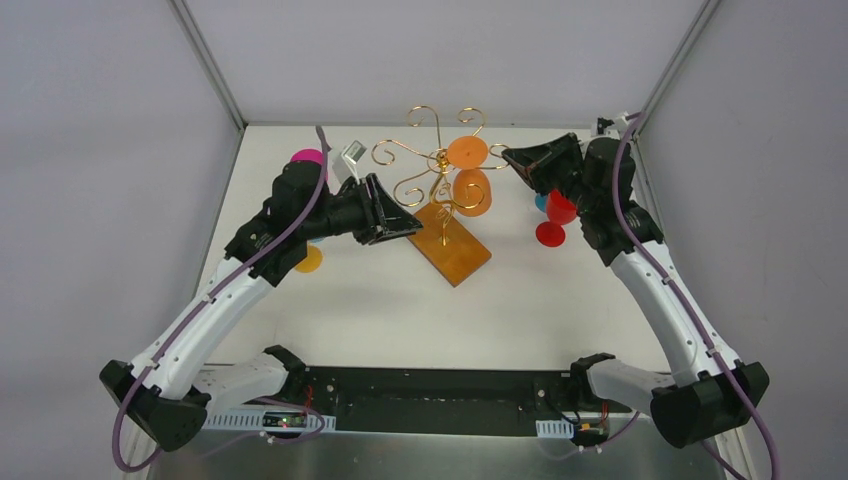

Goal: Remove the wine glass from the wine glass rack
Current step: Adjust the wine rack at the center of the board.

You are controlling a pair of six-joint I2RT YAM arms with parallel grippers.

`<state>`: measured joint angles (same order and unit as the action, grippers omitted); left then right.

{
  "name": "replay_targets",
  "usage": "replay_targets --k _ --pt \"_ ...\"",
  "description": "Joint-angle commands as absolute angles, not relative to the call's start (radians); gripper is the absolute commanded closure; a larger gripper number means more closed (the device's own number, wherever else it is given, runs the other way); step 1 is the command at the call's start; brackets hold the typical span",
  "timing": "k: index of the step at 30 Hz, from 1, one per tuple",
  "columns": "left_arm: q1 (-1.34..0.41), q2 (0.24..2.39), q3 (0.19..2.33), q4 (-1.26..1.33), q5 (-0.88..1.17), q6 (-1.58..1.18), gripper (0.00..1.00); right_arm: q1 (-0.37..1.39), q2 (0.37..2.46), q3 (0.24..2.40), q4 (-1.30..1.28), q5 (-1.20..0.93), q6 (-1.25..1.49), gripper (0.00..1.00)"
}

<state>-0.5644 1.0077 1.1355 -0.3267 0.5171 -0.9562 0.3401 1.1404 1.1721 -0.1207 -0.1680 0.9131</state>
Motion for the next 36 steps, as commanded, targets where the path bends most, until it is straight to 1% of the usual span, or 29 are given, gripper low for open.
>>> replay_targets --k 1,10,11,13,14,15,25,36 --pt "-0.577 1.051 1.213 -0.272 0.509 -0.966 0.65 0.361 1.109 1.177 -0.096 -0.139 0.924 1.00" --pt "-0.578 1.165 1.314 -0.255 0.502 -0.970 0.66 0.365 1.092 1.154 -0.079 -0.133 0.945 1.00" --pt "-0.578 1.171 1.319 -0.255 0.499 -0.968 0.68 0.365 1.091 1.151 -0.076 -0.133 0.947 1.00" --pt "-0.578 1.184 1.328 -0.254 0.497 -0.965 0.79 0.366 1.089 1.148 -0.071 -0.136 0.953 1.00" --pt "-0.578 1.189 1.332 -0.255 0.496 -0.965 0.83 0.366 1.090 1.149 -0.069 -0.138 0.955 1.00" --pt "-0.578 1.193 1.335 -0.254 0.493 -0.966 0.84 0.366 1.089 1.148 -0.067 -0.138 0.956 1.00" --pt "-0.565 1.207 1.377 -0.298 0.460 -0.931 0.81 0.379 1.056 1.113 -0.048 -0.145 0.973 1.00" --pt "-0.459 1.192 1.350 -0.335 0.496 -0.908 0.81 0.430 0.976 1.019 -0.020 -0.106 1.001 1.00"
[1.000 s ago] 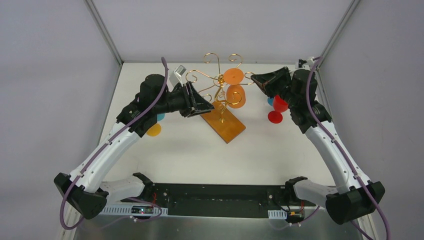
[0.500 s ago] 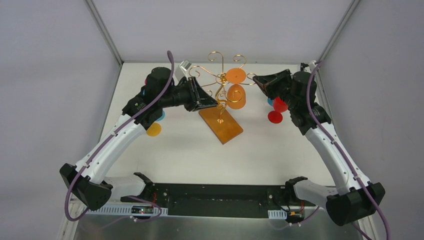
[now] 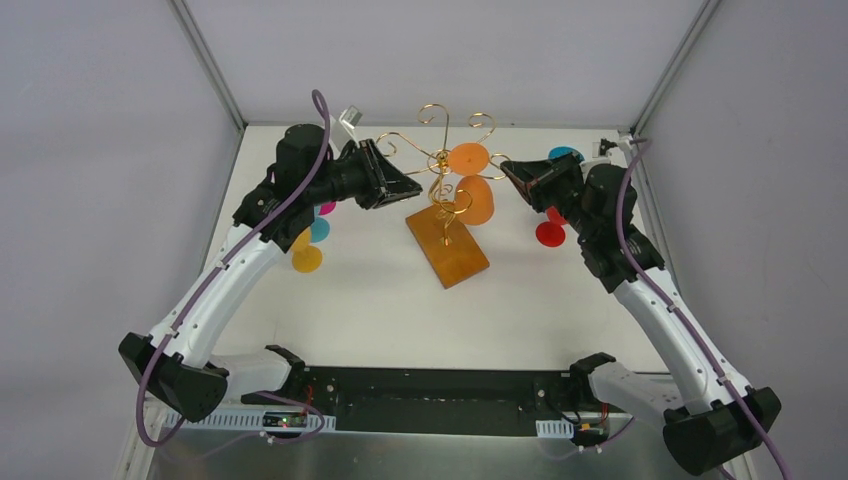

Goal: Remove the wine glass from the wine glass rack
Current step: Adjust the wine rack at the center of the board.

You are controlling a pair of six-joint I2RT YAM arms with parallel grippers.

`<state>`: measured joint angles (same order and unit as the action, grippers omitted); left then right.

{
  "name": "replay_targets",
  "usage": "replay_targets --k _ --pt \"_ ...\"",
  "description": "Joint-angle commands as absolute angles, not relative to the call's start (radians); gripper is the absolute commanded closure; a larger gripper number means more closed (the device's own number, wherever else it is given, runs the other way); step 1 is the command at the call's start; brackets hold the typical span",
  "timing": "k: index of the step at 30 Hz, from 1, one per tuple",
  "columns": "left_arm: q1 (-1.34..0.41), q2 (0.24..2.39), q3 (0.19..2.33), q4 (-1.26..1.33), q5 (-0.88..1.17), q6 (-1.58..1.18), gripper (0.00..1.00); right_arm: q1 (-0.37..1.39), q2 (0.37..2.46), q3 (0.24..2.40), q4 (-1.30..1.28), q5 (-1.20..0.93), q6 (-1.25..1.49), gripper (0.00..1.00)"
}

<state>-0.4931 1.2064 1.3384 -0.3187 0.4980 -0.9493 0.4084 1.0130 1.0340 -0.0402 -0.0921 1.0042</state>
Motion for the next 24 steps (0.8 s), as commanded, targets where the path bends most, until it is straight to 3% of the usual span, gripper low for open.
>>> replay_targets --k 1,16,24 --pt "-0.451 1.194 1.353 -0.336 0.497 -0.904 0.81 0.433 0.975 1.019 -0.022 -0.104 1.005 1.00" --pt "-0.379 1.251 1.407 -0.359 0.551 -0.859 0.81 0.453 0.967 0.982 -0.047 -0.033 1.058 1.00" --pt "-0.353 1.178 1.389 -0.377 0.548 -0.835 0.74 0.452 0.963 0.944 -0.050 -0.008 1.048 1.00"
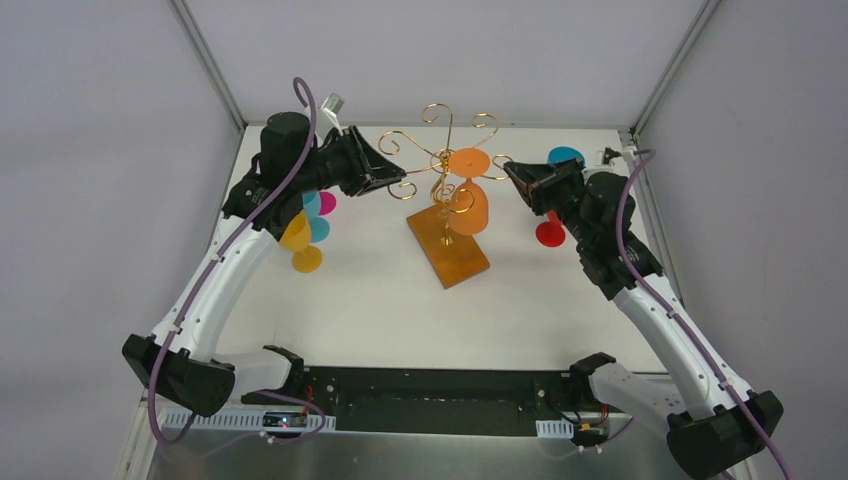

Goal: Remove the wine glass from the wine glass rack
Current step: Adjust the wine rack at the center of the board.

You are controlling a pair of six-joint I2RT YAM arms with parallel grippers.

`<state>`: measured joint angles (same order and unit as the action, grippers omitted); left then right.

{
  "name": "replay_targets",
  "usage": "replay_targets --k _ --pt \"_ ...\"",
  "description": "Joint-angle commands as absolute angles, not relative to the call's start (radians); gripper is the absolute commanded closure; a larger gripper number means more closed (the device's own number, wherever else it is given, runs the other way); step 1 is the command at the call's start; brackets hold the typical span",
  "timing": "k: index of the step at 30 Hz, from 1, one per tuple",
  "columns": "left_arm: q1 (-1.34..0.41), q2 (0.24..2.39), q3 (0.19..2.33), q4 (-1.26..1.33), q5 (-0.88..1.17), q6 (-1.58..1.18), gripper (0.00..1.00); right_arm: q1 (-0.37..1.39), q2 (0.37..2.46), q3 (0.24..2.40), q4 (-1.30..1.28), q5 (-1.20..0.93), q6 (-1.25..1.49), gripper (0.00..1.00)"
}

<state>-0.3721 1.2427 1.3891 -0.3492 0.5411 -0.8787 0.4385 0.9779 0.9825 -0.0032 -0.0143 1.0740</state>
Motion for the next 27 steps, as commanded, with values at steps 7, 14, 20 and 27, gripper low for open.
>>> replay_targets --k 7,14,20,27 --pt "-0.341 1.089 1.378 -0.418 0.530 -0.811 0.70 0.450 0.946 0.891 -0.051 0.026 1.034 0.95" --pt "-0.341 1.031 1.335 -0.434 0.532 -0.809 0.70 0.449 0.929 0.857 -0.050 0.046 1.028 0.88" --pt "-0.341 0.984 1.261 -0.435 0.521 -0.802 0.70 0.449 0.922 0.853 -0.079 0.069 1.000 0.75" --pt "-0.341 0.931 1.204 -0.450 0.507 -0.770 0.69 0.444 0.877 0.856 -0.124 0.112 0.939 0.60"
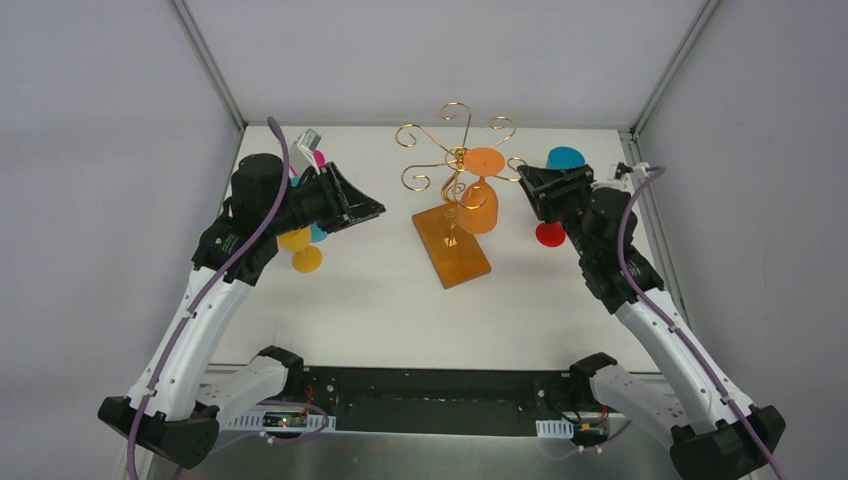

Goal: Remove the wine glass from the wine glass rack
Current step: Adjust the wine rack at the center of the board.

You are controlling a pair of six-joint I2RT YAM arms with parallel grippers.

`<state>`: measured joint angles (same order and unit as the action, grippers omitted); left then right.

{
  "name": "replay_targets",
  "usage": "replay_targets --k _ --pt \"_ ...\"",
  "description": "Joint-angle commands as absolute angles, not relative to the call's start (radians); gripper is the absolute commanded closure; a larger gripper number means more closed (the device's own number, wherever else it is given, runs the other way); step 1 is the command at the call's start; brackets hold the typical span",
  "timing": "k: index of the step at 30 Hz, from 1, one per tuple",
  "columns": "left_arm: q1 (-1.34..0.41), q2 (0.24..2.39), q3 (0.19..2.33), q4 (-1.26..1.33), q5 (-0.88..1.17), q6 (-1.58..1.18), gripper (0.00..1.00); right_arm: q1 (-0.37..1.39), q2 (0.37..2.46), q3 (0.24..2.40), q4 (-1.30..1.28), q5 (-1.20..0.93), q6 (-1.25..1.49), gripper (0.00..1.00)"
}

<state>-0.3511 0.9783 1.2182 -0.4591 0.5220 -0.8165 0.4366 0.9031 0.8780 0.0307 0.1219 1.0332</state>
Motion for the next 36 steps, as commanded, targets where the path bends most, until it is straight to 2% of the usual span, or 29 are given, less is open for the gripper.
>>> replay_targets --k 1,18,36 --pt "-0.341 0.923 1.200 -0.457 0.504 -0.762 0.69 0.445 0.869 0.863 -0.137 0.121 0.925 0.59" --pt "-0.341 0.878 1.144 -0.497 0.488 -0.703 0.68 0.439 0.889 0.990 -0.247 0.192 0.756 0.53" --pt "-0.341 0.882 1.105 -0.500 0.490 -0.678 0.68 0.439 0.901 1.002 -0.111 0.245 0.353 0.44"
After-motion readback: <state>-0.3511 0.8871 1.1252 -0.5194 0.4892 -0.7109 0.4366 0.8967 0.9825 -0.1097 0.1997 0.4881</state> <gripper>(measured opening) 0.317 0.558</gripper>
